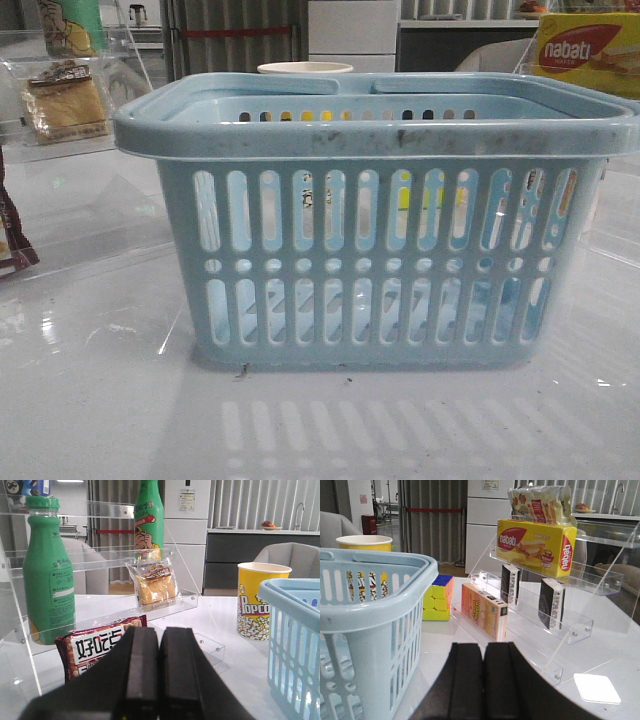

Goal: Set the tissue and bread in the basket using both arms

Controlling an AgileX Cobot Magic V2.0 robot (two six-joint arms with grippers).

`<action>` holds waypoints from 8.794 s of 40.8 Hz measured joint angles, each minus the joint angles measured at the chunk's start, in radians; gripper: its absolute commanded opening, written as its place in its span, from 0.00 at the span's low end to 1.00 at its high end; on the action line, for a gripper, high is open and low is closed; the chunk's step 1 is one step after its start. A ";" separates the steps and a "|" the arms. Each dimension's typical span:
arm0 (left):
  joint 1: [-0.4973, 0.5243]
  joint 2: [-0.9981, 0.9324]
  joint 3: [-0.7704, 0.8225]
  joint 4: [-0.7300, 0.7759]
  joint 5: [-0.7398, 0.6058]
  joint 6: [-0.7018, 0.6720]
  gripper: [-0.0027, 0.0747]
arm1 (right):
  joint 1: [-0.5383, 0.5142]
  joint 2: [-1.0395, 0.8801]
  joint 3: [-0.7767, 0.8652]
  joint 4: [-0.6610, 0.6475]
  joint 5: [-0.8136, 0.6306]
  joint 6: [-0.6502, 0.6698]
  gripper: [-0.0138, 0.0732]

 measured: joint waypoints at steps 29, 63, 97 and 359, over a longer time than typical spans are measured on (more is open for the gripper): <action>0.000 0.000 0.000 0.000 -0.008 0.000 0.15 | 0.000 0.000 0.000 0.000 0.000 0.000 0.22; 0.000 0.252 -0.568 0.040 0.292 0.000 0.15 | 0.000 0.281 -0.583 0.008 0.422 0.000 0.22; 0.000 0.774 -0.636 0.007 0.521 0.000 0.19 | 0.000 0.788 -0.637 0.012 0.618 0.000 0.39; 0.144 1.944 -1.574 -0.471 0.410 -0.002 0.15 | 0.344 0.791 -0.842 0.343 0.704 -0.421 0.84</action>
